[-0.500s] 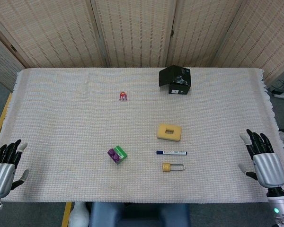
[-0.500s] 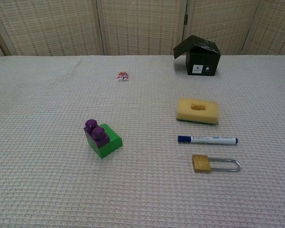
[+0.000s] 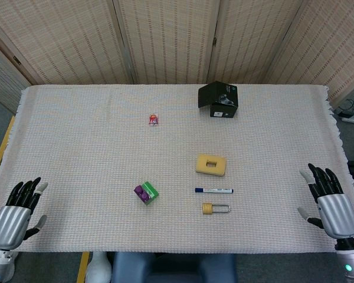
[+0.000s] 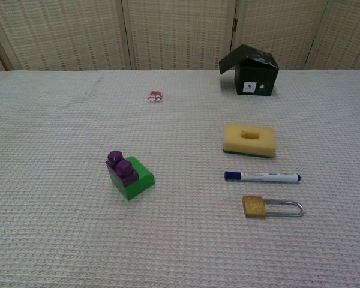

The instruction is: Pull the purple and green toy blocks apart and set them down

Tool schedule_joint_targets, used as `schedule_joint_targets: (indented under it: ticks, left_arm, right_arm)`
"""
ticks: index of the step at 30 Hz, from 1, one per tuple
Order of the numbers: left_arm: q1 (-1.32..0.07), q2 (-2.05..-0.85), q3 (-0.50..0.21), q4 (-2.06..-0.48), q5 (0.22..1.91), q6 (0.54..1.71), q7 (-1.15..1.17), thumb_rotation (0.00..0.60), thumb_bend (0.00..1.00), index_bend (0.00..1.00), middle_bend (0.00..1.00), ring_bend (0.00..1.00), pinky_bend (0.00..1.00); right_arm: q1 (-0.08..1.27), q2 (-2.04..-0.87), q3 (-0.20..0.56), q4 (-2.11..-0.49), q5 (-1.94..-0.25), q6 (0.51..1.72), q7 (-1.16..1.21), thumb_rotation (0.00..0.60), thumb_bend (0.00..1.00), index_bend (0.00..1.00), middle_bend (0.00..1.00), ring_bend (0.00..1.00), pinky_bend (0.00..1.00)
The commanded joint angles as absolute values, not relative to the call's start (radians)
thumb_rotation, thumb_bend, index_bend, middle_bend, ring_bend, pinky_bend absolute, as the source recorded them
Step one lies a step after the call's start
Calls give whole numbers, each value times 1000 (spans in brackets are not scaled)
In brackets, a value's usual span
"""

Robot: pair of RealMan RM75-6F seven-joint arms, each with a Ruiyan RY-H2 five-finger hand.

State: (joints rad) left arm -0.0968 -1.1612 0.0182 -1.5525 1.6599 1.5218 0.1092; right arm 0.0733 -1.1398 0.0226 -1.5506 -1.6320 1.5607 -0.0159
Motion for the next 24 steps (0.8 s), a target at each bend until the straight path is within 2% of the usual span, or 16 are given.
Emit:
schedule_joint_targets:
  ticks: [1,3,6,11,17,24]
  left_arm:
    - [-118,-1184,31,-1549,1698,1499,170,600,405,227,0,0,0]
    - [-180,-1174,54,-1598,1765,1421,144,600,405,231,0,0,0]
    - [-226,-1172,53,-1630,1804,1362,226,600,406,291,0,0,0]
    - [-311,-1190,41,-1703,1800,1239,218,600,405,299,0,0,0]
    - [-407,-1264,-36,-1705,1682,1096,288,600,405,286,0,0,0]
    - [-484,-1304,-78,-1771,1537,961,378,600,376,250,0,0,0]
  right_arm:
    - [69,-1139,21,-1550,-1636,1568,-14,600,249,0,0,0,0]
    - [70,-1142,21,-1547,-1638,1566,-16,600,250,0,0,0,0]
    - [75,-1138,17,-1546,-1640,1554,-1,600,250,0,0,0,0]
    - [78,-1134,22,-1546,-1631,1547,12,600,250,0,0,0,0]
    - [91,-1131,41,-1542,-1579,1508,29,600,250,0,0,0,0]
    - [100,-1125,53,-1538,-1547,1482,51,600,250,0,0,0,0]
